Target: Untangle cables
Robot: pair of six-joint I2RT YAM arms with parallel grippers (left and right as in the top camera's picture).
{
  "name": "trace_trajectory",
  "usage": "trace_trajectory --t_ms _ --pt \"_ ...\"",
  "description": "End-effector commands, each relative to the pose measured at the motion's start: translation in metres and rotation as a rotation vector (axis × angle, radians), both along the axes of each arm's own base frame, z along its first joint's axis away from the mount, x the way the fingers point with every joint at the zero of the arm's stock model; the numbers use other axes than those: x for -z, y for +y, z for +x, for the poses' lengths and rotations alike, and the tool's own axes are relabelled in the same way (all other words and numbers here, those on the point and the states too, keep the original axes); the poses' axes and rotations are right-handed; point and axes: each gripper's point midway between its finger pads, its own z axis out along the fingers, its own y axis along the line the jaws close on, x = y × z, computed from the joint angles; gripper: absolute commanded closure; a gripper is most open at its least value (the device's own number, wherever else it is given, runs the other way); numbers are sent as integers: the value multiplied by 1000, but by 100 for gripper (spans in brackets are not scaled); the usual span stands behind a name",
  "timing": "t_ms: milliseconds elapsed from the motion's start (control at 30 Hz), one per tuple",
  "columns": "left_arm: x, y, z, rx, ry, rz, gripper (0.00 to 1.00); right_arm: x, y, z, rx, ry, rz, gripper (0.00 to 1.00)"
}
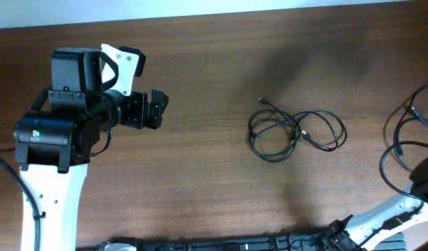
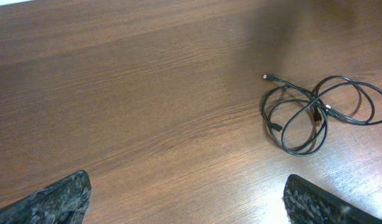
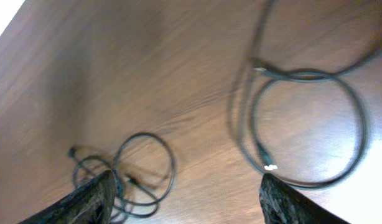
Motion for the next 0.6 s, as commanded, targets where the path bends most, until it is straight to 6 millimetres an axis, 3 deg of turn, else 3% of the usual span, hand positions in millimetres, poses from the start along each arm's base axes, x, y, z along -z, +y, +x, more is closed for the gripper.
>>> trace_trajectory --t_ms 0,67,333,567 --pt "-4 -1 -1 13 -14 -2 1 -5 40 27 -124 -21 7 13" --pt "-4 -1 -1 13 -14 -3 1 -5 69 41 -201 -18 10 4" --pt "-4 -1 -1 13 -14 -3 1 0 157 75 -415 1 16 4" --pt "-4 -1 -1 13 -14 -3 1 32 238 93 -525 101 87 4"
